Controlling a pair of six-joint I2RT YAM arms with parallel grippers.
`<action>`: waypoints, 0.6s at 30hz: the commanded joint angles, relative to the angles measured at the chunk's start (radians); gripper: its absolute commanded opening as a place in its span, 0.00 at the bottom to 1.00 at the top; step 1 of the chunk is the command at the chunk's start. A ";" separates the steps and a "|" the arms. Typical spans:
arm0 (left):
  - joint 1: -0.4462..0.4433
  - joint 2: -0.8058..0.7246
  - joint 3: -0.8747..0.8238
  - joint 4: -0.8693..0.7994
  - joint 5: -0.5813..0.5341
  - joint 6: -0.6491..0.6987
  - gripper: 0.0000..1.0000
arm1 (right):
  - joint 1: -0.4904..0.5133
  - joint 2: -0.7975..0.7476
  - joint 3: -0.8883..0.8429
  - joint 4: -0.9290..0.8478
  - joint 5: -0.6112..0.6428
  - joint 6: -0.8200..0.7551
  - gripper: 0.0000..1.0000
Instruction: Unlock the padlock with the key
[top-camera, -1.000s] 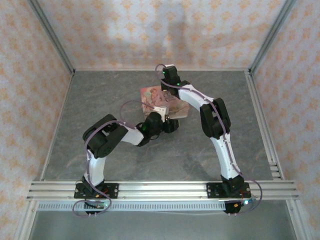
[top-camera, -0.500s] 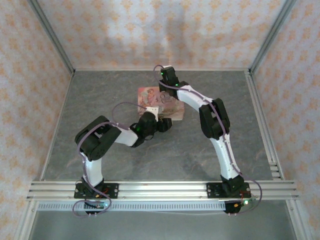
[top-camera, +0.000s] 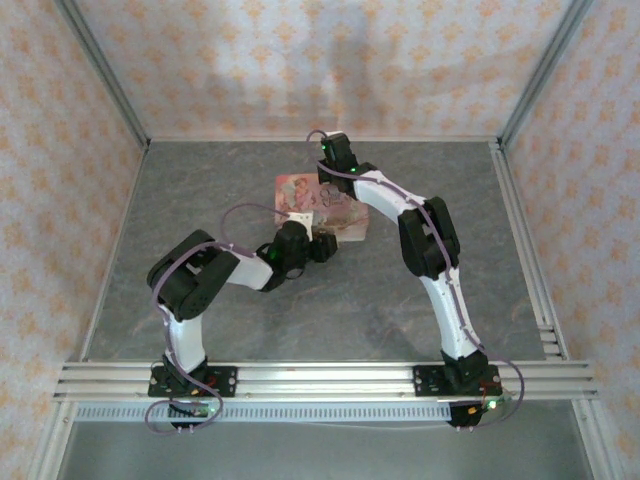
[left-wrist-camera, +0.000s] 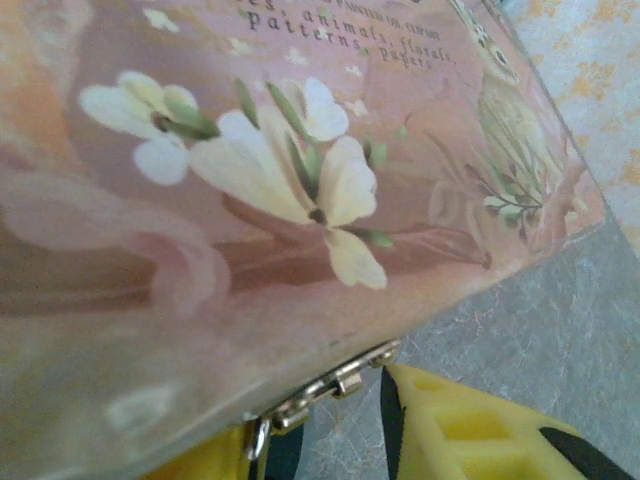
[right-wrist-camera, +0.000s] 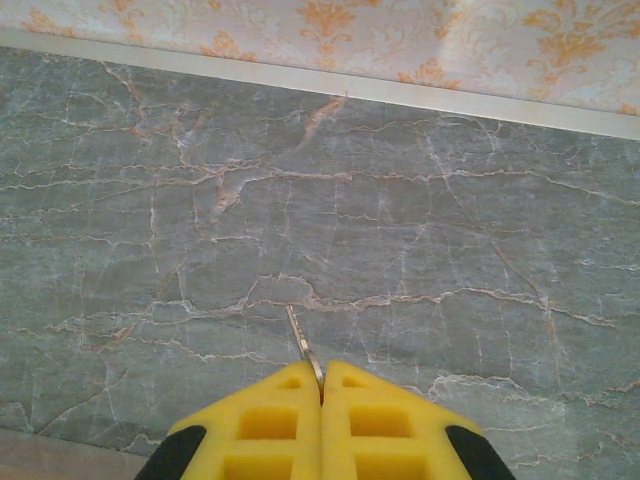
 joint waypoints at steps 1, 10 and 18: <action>0.021 -0.047 0.031 -0.063 0.002 0.008 0.41 | 0.035 0.020 -0.045 -0.199 -0.037 -0.012 0.00; 0.035 -0.061 0.020 -0.096 0.050 0.011 0.15 | 0.035 0.014 -0.023 -0.212 -0.034 -0.014 0.00; 0.059 -0.076 0.055 -0.179 0.155 0.018 0.00 | 0.021 -0.033 -0.038 -0.204 -0.060 0.003 0.00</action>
